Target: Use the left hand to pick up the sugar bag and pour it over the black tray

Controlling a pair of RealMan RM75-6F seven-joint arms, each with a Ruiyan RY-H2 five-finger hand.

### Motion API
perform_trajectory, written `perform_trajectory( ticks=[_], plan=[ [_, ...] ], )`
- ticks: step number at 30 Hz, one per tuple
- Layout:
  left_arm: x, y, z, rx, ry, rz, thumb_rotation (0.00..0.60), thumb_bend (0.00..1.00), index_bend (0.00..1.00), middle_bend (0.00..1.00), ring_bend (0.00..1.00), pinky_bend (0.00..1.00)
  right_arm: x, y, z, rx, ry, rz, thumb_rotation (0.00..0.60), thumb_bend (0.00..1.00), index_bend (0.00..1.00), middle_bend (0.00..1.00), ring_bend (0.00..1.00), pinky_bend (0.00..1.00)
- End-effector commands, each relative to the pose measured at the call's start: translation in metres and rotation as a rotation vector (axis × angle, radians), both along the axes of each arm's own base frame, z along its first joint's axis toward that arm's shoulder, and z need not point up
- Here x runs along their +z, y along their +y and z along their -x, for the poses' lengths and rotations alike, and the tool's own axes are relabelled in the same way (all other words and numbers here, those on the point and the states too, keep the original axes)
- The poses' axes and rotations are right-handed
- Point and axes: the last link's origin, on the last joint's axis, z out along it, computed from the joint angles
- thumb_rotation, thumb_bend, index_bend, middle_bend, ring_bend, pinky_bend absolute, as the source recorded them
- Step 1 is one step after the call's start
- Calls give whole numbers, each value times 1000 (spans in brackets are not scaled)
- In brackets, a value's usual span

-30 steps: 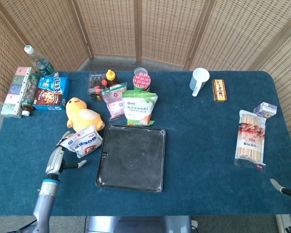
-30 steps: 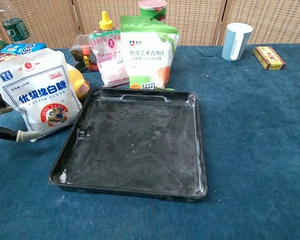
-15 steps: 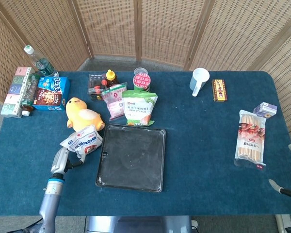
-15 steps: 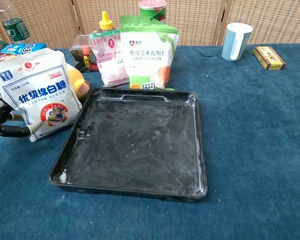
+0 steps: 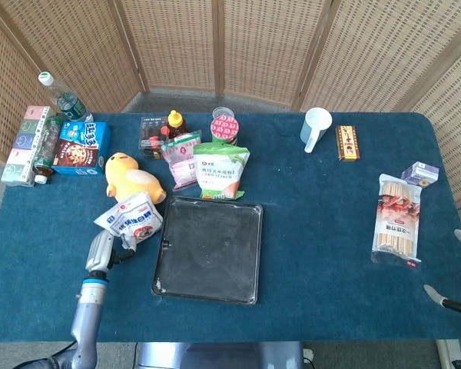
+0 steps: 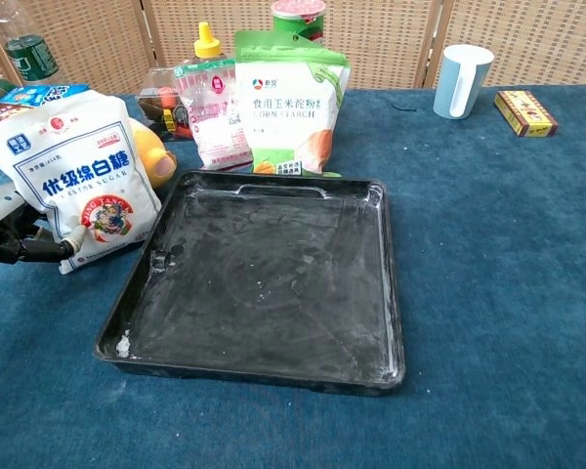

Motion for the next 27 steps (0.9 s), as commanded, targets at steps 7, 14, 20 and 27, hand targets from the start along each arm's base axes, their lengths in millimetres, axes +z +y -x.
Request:
perform_trajectory(
  ticks=[7, 14, 20, 27],
  plan=[
    [4, -2, 0, -13, 15, -55, 600, 595, 496, 420, 433, 509, 0, 1, -1, 7, -13, -8, 600, 0, 0, 0, 7, 0],
    [10, -3, 2, -39, 35, -61, 600, 603, 533, 455, 467, 527, 0, 0, -1, 8, -16, -10, 600, 0, 0, 0, 7, 0],
    [20, -13, 7, -155, 92, -56, 600, 605, 564, 486, 497, 551, -1, 0, -1, 10, -17, -15, 600, 0, 0, 0, 7, 0],
    [34, -23, 11, -260, 148, -79, 600, 604, 580, 501, 513, 568, -2, 0, -1, 12, -17, -19, 600, 0, 0, 0, 7, 0]
  ],
)
